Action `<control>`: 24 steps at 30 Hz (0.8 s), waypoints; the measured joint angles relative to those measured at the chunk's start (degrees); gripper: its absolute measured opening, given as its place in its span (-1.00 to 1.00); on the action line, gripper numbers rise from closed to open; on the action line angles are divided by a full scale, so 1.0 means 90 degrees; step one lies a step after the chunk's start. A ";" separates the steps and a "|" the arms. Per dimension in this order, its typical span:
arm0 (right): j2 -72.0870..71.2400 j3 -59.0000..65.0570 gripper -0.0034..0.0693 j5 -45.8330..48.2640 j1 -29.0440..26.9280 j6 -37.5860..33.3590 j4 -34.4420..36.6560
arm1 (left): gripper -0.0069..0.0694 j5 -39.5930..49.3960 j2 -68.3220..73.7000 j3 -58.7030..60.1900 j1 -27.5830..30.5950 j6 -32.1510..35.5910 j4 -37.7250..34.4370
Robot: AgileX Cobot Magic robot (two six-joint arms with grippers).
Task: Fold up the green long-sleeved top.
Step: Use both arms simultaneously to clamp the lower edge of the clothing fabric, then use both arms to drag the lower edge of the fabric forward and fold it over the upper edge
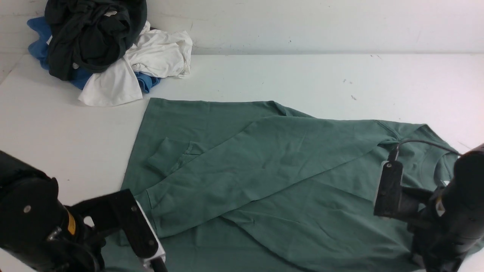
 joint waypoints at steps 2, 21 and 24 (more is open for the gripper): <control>-0.0240 -0.0154 -0.87 0.0276 -0.0054 0.0000 -0.0077 | -0.81 0.0112 -0.0023 -0.0363 0.0097 -0.0067 0.0198; 0.1912 -0.4816 -0.87 0.1660 -0.1564 0.0058 0.0809 | -0.78 0.0786 0.3031 -0.5533 0.1278 0.0620 0.0312; 0.2260 -0.5164 -0.87 0.1662 -0.1564 0.0072 0.1069 | -0.78 0.1331 0.3340 -0.5680 0.1259 0.0665 0.0029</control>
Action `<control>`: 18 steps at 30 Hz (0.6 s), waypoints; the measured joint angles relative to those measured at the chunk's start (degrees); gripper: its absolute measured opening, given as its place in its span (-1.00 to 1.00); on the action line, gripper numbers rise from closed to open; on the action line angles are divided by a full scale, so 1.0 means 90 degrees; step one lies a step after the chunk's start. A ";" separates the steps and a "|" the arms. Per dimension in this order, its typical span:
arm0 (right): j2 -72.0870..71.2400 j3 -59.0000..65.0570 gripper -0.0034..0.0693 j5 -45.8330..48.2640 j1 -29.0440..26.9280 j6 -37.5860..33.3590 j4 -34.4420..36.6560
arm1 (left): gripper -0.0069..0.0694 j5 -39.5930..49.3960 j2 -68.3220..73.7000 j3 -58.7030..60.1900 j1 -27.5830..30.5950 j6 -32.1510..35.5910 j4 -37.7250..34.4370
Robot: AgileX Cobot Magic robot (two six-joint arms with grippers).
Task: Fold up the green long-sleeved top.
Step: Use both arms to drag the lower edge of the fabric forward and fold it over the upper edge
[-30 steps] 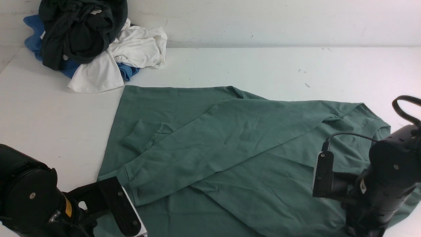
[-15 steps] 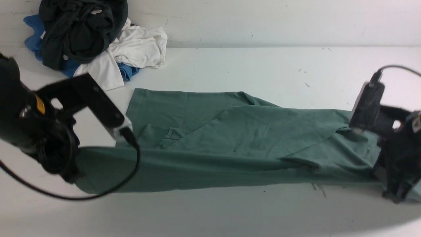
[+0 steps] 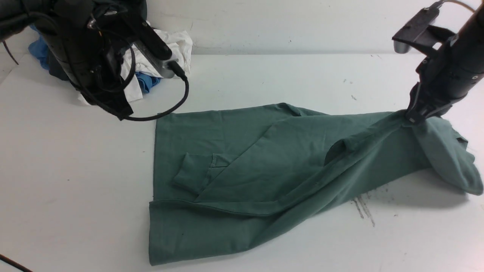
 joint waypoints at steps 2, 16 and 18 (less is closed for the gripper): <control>0.0111 -0.0076 -0.87 0.0023 0.0000 -0.0015 0.0194 | -0.78 0.0174 0.0084 0.0137 -0.0101 0.0179 -0.0313; 0.0139 -0.0112 -0.87 0.0067 0.0000 -0.0051 0.0487 | -0.42 -0.0958 0.0396 0.1957 -0.0772 0.1272 -0.0996; 0.0139 -0.0112 -0.87 0.0067 0.0000 -0.0053 0.0534 | -0.21 -0.1093 0.0529 0.1957 -0.0772 0.1393 -0.1105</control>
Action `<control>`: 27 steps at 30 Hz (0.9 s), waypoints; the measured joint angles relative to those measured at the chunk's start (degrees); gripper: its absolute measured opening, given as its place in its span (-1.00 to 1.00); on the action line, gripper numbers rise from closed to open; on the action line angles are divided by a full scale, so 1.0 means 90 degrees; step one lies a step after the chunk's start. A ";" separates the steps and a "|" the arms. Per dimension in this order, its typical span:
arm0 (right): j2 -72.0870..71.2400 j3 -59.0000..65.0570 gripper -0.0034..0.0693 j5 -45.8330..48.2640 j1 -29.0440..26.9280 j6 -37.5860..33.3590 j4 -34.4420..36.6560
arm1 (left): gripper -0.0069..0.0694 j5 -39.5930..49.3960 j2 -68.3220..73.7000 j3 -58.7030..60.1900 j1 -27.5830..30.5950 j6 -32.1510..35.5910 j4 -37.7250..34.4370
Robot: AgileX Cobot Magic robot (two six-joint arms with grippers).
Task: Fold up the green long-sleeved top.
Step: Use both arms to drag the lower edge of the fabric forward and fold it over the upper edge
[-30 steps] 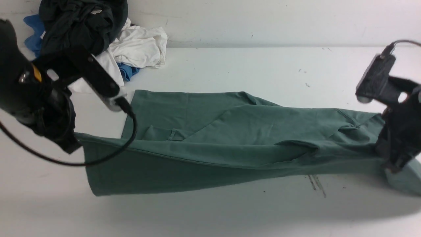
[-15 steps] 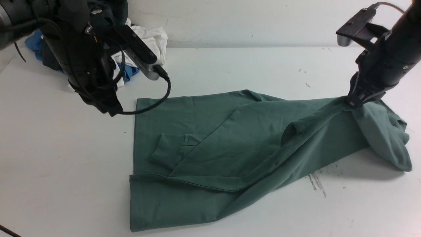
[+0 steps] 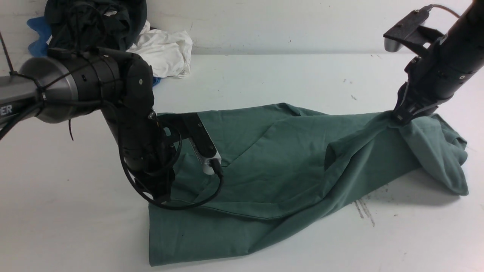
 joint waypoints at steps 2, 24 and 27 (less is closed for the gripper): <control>0.0000 0.0000 -0.87 0.0003 0.0000 -0.0014 0.0034 | 0.02 -0.0095 0.0188 0.0000 0.0000 0.0131 -0.0086; 0.0000 0.0000 -0.87 0.0003 0.0000 -0.0043 0.0103 | -0.81 -0.0272 0.0585 0.0003 0.0000 0.0421 -0.0206; 0.0000 0.0000 -0.87 0.0003 0.0000 -0.0045 0.0108 | -0.81 -0.0271 0.0267 0.0003 0.0000 0.0415 -0.0129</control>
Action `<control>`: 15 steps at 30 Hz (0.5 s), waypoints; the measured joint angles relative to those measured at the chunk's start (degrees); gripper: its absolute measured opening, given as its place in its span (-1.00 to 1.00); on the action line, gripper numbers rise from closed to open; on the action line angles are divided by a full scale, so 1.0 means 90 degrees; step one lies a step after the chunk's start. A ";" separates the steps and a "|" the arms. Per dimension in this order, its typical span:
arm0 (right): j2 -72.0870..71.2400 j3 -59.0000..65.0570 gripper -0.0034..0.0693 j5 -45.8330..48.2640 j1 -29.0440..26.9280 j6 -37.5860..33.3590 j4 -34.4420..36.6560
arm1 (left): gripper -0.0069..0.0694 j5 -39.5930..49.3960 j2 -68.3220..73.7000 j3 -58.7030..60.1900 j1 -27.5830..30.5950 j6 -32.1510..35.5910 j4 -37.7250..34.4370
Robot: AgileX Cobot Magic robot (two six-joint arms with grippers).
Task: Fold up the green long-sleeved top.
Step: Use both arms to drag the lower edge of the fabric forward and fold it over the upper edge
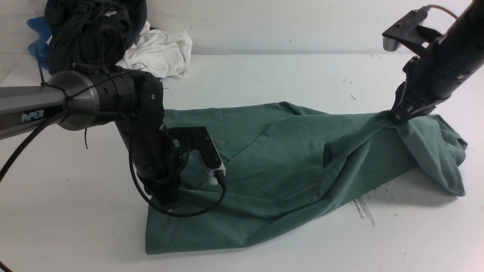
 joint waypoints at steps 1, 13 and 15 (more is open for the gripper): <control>0.0000 0.0000 -0.87 0.0000 0.0000 0.0000 0.0000 | -0.81 0.0008 -0.0110 0.0000 0.0000 -0.0016 0.0017; -0.0465 -0.0014 -0.87 0.0027 0.0000 0.0006 -0.0136 | -0.78 0.0296 -0.1076 -0.0468 0.0386 -0.0855 0.0922; -0.0479 -0.0027 -0.87 0.0040 0.0000 0.0006 -0.0242 | -0.78 0.0303 -0.1029 -0.0834 0.0602 -0.0907 0.0884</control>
